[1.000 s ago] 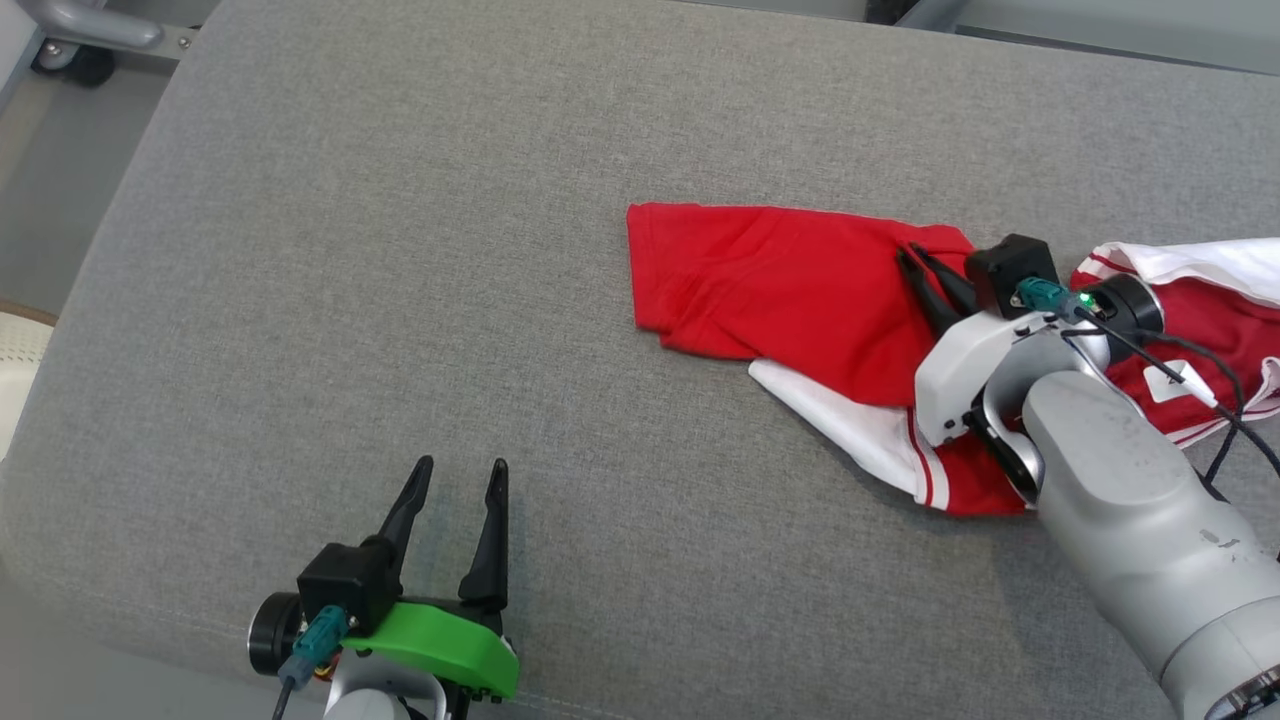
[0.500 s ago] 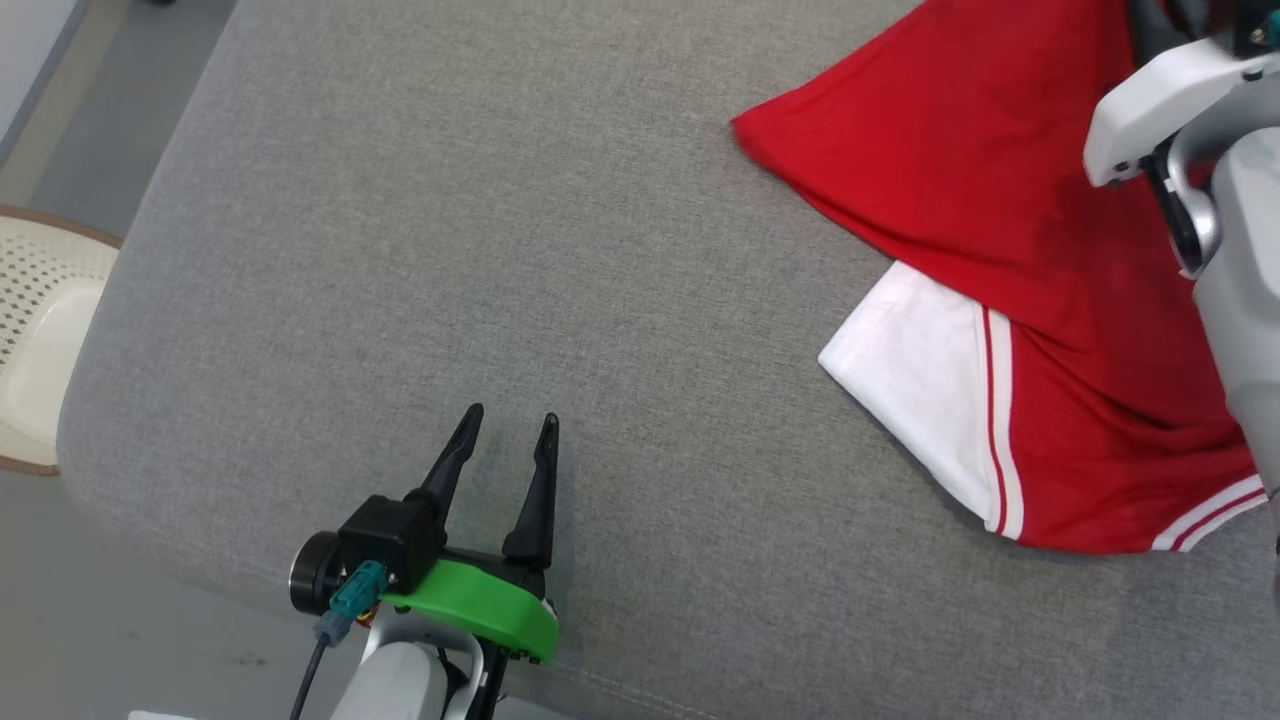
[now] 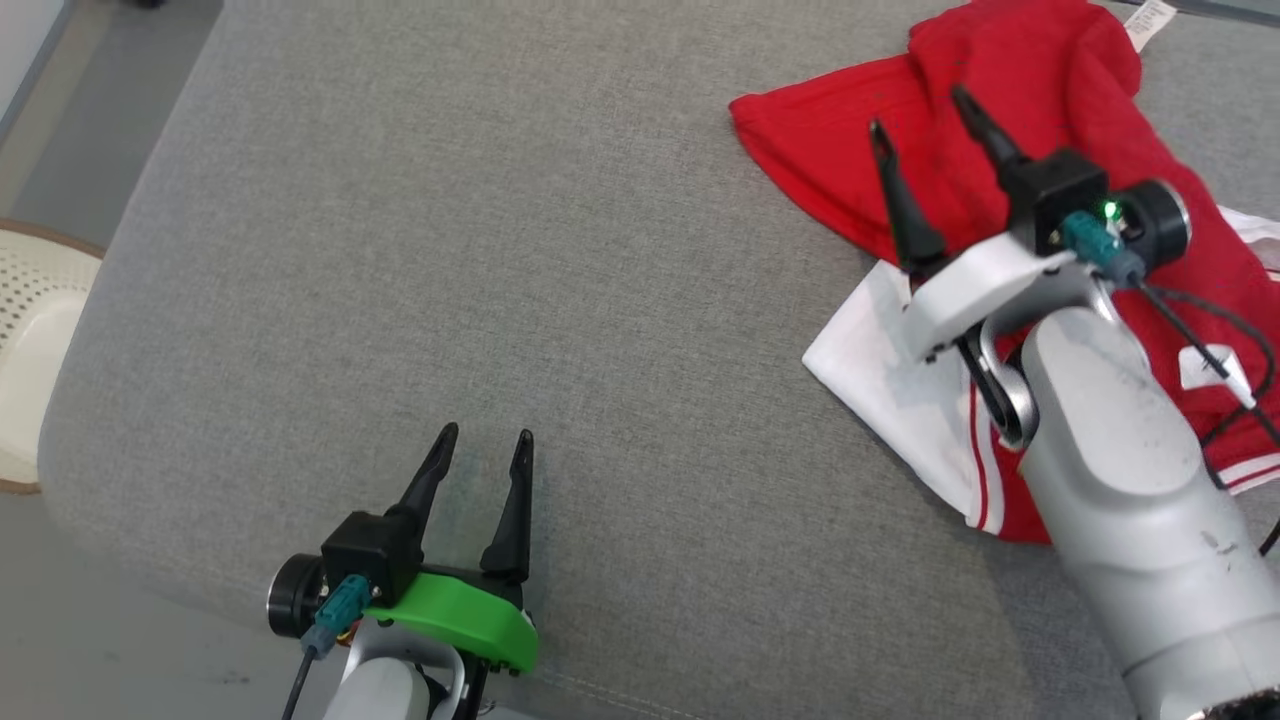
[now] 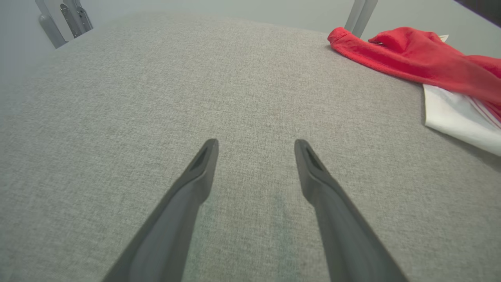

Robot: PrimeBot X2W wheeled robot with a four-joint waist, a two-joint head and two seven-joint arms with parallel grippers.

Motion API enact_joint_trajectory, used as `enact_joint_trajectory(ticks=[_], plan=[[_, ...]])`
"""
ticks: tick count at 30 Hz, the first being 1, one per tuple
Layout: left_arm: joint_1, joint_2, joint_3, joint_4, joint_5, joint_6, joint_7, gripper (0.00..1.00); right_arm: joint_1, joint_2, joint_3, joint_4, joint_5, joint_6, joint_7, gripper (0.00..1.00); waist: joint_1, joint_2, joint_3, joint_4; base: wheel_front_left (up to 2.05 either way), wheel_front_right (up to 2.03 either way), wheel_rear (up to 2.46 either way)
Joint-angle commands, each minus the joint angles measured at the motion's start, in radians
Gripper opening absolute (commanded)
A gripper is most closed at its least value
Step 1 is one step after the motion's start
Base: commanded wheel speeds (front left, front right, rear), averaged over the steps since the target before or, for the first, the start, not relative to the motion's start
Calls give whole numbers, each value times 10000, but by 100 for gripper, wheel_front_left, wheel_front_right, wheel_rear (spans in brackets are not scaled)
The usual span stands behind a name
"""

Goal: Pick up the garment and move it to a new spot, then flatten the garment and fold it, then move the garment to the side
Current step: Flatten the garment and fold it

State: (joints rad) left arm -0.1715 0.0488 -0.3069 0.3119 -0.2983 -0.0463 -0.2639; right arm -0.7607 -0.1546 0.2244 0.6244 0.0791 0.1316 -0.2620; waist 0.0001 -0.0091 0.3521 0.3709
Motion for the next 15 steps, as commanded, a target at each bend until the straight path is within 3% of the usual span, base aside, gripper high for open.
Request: enact_joint_trajectory(ticks=[1, 6, 15], plan=[[145, 35, 65, 40, 105, -58, -5, 100, 326, -75, 71, -113, 202, -18, -34, 100, -1, 91, -936, -977, 0, 0, 0], [350, 36, 324, 140, 292, -160, -5, 100, 1920, -15, 521, -943, 994, -17, -33, 100, -1, 91, -1533, -1621, 0, 0, 0], [1011, 36, 707, 329, 536, -267, -5, 100, 4394, 101, -491, -1530, 1626, -17, -32, 100, -1, 91, -2254, -2319, 0, 0, 0]])
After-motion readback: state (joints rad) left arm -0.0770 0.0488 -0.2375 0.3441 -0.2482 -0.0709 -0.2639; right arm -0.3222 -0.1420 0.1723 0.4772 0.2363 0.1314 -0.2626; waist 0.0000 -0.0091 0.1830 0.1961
